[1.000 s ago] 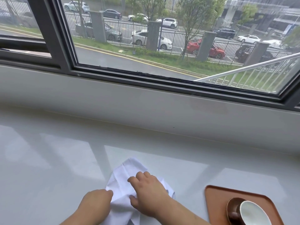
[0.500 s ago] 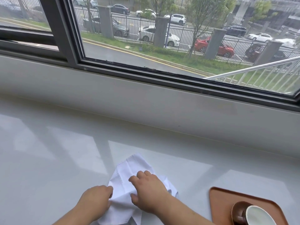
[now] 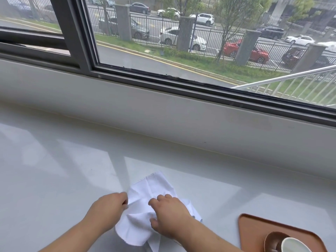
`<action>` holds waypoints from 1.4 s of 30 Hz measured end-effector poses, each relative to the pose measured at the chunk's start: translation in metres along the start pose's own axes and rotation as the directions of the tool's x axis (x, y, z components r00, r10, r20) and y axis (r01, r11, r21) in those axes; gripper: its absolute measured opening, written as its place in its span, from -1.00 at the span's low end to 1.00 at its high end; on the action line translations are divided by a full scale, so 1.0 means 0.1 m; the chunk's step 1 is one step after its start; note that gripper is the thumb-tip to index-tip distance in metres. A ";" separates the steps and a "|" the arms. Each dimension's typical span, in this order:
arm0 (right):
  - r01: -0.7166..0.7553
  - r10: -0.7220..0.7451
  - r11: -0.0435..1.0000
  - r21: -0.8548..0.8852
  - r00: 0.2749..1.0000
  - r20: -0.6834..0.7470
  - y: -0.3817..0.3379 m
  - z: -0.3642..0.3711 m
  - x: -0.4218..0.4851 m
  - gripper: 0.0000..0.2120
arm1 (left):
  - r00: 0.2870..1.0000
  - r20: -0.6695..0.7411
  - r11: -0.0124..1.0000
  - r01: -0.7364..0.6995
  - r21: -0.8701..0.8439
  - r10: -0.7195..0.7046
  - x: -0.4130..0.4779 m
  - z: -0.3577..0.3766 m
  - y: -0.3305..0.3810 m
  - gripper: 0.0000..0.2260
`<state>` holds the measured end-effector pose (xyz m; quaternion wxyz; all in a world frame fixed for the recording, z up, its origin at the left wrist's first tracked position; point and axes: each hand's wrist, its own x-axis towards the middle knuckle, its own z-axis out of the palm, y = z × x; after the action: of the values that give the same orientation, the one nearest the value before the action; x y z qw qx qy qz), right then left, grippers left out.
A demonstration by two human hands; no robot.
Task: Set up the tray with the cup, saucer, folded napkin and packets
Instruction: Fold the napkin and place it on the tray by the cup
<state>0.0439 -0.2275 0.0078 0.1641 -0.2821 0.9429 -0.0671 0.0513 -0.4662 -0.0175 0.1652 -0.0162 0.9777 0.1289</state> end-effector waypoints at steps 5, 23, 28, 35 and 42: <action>0.026 -0.012 0.998 0.064 0.978 -0.208 -0.15 -0.20 0.07 -0.40 | 0.973 -0.196 0.986 -0.145 -0.085 0.126 -0.02 -0.44 0.31 -0.85; 0.052 -0.022 0.998 0.031 0.786 -0.617 0.02 -3.26 -0.64 -0.64 | 0.400 -0.658 0.678 -0.697 0.233 0.638 -0.36 -3.07 1.82 -0.93; 0.059 0.040 0.986 0.157 0.827 -0.560 -0.07 -3.44 -0.71 -0.88 | 0.433 -0.655 0.658 -0.742 0.132 0.619 -0.37 -3.14 1.90 -0.92; 0.036 -0.033 0.999 -0.006 0.828 -0.560 -0.03 -3.51 -0.91 -0.90 | 0.755 -0.409 0.755 -0.624 -0.204 0.513 -0.24 -3.12 1.75 -0.69; -0.034 0.026 0.999 -0.004 0.815 -0.579 0.23 -3.62 -1.28 -0.75 | 0.855 -0.191 0.868 -0.496 -0.024 0.483 -0.08 -3.07 1.60 -0.77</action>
<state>0.0073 -0.1252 0.3765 -0.1309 -0.2347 0.9529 -0.1405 -0.0510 -0.3904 0.3045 0.0378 0.2153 0.9552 0.1997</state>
